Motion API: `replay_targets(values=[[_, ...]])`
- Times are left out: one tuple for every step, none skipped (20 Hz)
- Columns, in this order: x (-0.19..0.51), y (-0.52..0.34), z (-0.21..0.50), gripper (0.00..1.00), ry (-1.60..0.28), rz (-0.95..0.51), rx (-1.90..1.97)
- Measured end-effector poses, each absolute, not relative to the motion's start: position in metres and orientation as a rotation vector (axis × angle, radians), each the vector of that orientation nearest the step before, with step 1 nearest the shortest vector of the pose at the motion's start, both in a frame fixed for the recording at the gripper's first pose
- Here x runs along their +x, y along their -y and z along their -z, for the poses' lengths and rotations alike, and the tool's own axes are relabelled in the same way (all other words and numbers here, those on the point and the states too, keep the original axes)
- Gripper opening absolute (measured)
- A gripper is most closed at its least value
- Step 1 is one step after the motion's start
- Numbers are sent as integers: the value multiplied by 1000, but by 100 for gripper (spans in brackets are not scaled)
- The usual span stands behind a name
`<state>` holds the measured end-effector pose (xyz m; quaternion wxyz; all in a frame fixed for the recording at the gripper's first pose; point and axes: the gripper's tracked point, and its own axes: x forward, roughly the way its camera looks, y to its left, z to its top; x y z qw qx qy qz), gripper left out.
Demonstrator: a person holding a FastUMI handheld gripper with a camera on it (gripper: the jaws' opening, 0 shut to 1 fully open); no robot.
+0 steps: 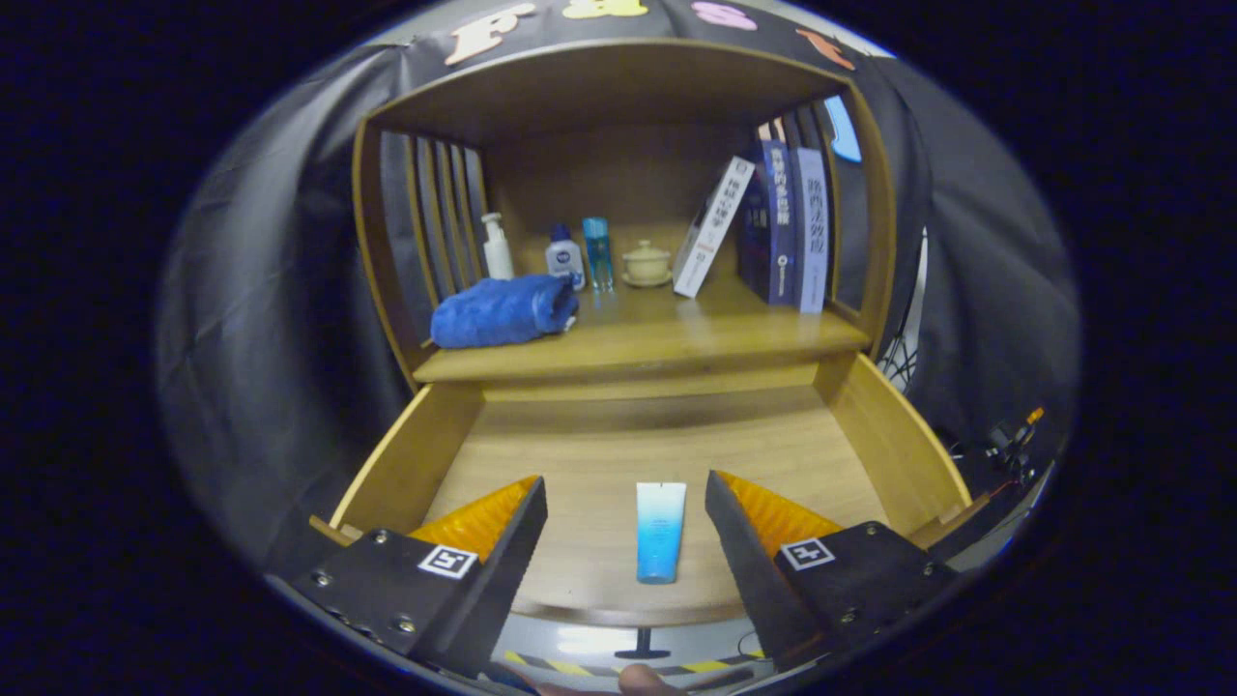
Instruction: Pull open the drawer, take out the items inside it, and place them on the countertop above the cabinet.
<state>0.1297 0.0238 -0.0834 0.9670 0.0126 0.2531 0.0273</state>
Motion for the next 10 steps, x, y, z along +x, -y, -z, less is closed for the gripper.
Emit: replay_targets(values=[[136,-23,94,98,-564,-49,20],[143,-25,104,98,-616,-54,9],[147,-26,117,98,-669,-52,1],[152,-26,125,98,-704,-43,-2],[157,-23,137,99,-750,-35,-2],[159,-20,147,98,-803,-11,-4],[160,-14,156,99,-844,14,-11],[162,-9,164,99,-878,36,-19],[163,-7,170,98,-901,50,-7],[163,-7,174,98,-932,52,18]])
